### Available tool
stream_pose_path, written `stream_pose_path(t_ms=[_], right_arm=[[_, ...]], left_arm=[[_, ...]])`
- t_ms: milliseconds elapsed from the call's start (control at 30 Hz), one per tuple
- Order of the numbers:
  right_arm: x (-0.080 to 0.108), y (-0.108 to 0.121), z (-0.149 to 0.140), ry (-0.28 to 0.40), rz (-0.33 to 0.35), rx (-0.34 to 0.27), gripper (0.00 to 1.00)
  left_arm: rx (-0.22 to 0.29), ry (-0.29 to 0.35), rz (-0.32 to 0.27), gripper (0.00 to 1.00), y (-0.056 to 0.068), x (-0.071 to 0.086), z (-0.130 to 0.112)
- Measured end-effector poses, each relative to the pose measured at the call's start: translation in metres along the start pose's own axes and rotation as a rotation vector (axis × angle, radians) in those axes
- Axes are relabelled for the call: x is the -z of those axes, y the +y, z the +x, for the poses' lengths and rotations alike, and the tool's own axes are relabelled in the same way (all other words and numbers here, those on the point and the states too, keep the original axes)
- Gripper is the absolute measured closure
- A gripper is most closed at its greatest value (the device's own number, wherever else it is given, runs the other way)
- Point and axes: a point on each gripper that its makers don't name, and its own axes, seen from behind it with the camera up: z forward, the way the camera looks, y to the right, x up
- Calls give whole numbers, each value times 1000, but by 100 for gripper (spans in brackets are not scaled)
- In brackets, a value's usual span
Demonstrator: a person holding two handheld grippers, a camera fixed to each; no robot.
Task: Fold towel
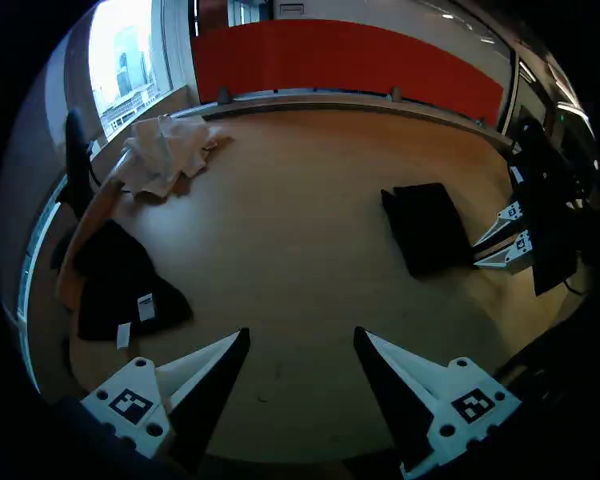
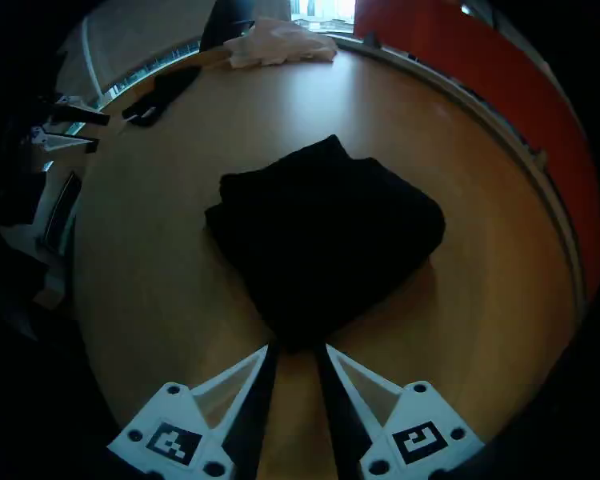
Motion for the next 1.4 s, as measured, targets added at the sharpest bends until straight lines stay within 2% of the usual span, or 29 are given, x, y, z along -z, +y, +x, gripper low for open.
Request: stream_pose_path(t_ms=[133,300,567,767,1067,1400], right_arm=[[1,3,0,4,-10,-11,75],[1,6,0,13,-21,-18,93],[1,7,4,39,-25,-15,96],[12,8,17,69,-25,-28,97],[39,22,65,162,-49,-18,97],[79,38,137,290,-87,38,97]], left_arm=[[2,-1,-2,4,1,-1,0],[-2,-2,-5,4,4,-1,-1],[-5,-3,-9,4,5,-3,-2],[-1,0,-11,4,3,-4,-2],[-8,21,-18,4,4,-7,8],[-21,50,-38,4,12,-8,22]])
